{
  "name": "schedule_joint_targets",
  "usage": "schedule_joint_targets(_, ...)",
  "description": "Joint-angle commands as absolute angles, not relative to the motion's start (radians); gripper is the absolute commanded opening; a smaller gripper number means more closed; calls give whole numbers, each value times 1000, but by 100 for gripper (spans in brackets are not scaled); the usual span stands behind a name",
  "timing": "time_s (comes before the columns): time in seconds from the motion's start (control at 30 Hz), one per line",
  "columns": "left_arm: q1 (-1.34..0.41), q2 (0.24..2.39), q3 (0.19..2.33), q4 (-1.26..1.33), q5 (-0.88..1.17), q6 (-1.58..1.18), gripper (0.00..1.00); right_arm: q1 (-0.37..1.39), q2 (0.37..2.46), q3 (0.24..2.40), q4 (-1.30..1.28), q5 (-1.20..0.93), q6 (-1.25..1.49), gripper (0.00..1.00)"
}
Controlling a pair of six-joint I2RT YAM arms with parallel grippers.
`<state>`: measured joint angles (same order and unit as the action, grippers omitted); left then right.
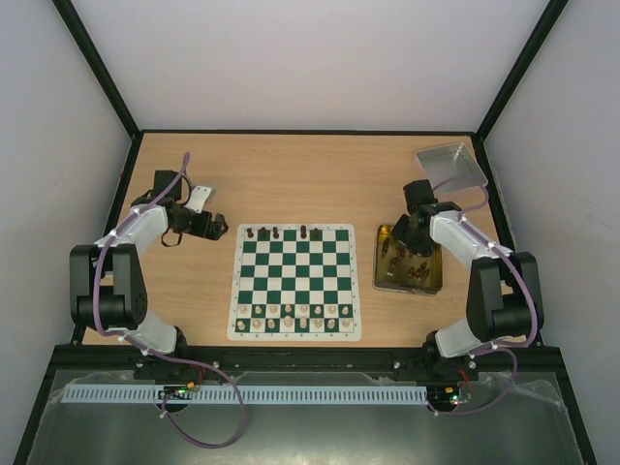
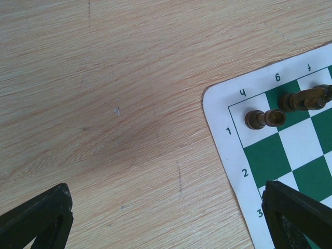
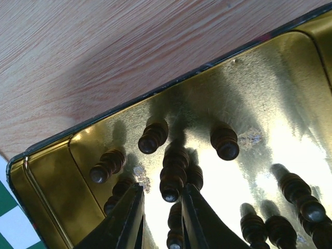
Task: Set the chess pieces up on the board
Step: Pick up the chess piece from the storage box.
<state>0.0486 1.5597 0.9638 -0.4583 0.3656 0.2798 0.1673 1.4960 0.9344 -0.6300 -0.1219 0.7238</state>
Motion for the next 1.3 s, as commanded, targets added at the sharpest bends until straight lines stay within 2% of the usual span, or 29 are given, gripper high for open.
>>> schedule_joint_targets(0.0, 44, 1568, 977, -463, 365, 278, 99, 158, 1515, 923, -610, -132, 734, 19)
schedule_joint_targets(0.47, 44, 1575, 978, -459, 360, 276, 99, 141, 1523, 900, -599, -135, 731, 17)
schedule_joint_targets(1.27, 40, 1571, 980, -463, 363, 275, 99, 141, 1534, 925, -613, -123, 721, 8)
